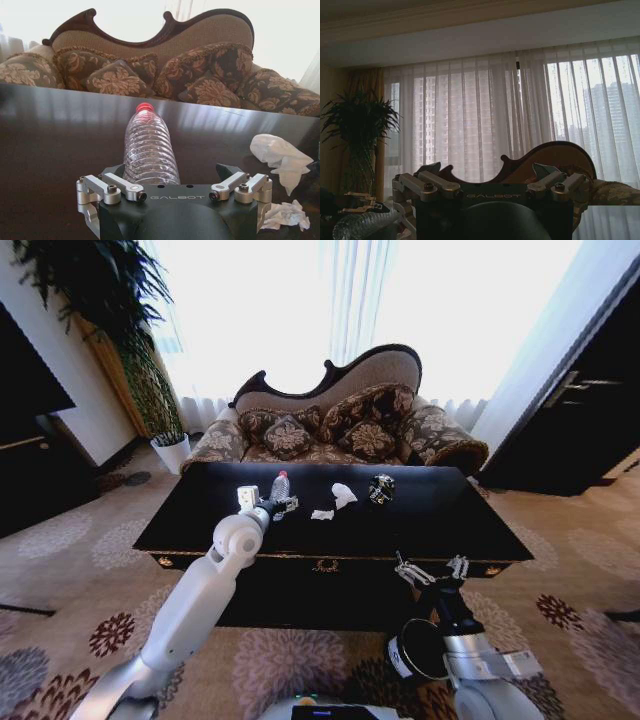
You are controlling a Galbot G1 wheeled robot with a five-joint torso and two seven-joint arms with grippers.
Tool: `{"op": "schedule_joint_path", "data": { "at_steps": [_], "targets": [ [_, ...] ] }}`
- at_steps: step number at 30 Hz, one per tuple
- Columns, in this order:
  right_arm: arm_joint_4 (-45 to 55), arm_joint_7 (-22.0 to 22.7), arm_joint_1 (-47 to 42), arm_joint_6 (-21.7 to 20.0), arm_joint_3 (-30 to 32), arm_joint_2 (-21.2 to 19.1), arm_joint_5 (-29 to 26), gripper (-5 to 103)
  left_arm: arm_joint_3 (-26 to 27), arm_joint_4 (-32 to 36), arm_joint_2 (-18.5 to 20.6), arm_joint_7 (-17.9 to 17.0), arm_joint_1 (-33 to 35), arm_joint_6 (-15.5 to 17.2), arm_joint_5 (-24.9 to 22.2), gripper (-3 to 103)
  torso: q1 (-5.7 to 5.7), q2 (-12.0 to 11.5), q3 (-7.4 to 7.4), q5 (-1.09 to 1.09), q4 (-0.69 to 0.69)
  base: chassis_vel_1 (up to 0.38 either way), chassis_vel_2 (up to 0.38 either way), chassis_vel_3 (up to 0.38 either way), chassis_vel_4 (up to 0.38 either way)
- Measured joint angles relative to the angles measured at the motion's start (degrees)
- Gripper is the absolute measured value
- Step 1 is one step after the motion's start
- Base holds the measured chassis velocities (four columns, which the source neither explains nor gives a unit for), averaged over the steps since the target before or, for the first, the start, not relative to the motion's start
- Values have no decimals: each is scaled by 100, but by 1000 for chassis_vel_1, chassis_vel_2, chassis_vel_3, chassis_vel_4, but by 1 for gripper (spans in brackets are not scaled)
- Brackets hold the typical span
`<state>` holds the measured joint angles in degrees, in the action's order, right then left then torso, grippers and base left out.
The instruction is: Move to the front of the table and place the trash on the table into the trash bin.
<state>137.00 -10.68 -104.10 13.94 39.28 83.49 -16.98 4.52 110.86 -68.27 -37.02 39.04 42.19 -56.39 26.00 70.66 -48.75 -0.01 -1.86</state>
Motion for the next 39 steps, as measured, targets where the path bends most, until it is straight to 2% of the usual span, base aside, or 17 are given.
{"op": "schedule_joint_path", "data": {
  "at_steps": [15,16,19,22,23,26,28,32,36,38,39],
  "targets": [
    [-51,-43,25,29,-16,20,31,100,62,-22,-42,-1,231,-5,-101,100,0,0,0,0,0,0,0,0,0],
    [-56,-49,11,47,-13,32,41,100,66,-25,-43,1,243,-5,-102,103,0,0,0,0,0,0,0,0,0],
    [-57,-56,-4,72,-9,44,50,100,70,-25,-44,4,264,-5,-102,100,0,0,0,0,0,0,0,0,0],
    [-54,-68,-22,97,-2,64,52,100,104,29,-31,29,336,-5,-95,85,0,0,0,-1,0,0,0,0,0],
    [-54,-68,-22,97,-2,64,52,100,104,29,-31,29,336,-5,-95,85,0,0,0,-1,0,0,0,0,0],
    [-43,-75,-25,115,-5,88,77,100,195,190,45,64,449,-5,-93,68,0,0,0,0,0,0,0,0,0],
    [-41,-76,-25,118,-8,94,82,100,227,242,69,79,492,-5,-91,68,0,0,0,0,0,0,0,0,0],
    [-37,-76,-27,123,-20,88,23,100,495,555,250,266,796,-5,51,51,0,0,0,-1,0,0,0,0,0],
    [-43,-64,-7,123,-8,53,-71,100,732,814,380,376,1040,-5,106,45,0,0,0,-1,0,0,0,0,0],
    [-44,-51,5,123,-16,11,-295,100,968,1047,476,662,1301,-81,313,40,0,0,0,-1,0,0,0,0,0],
    [-47,-49,10,118,-43,-13,-467,100,1088,1142,529,912,1424,-176,505,40,0,0,0,-2,-1,0,0,0,0]
  ]
}}
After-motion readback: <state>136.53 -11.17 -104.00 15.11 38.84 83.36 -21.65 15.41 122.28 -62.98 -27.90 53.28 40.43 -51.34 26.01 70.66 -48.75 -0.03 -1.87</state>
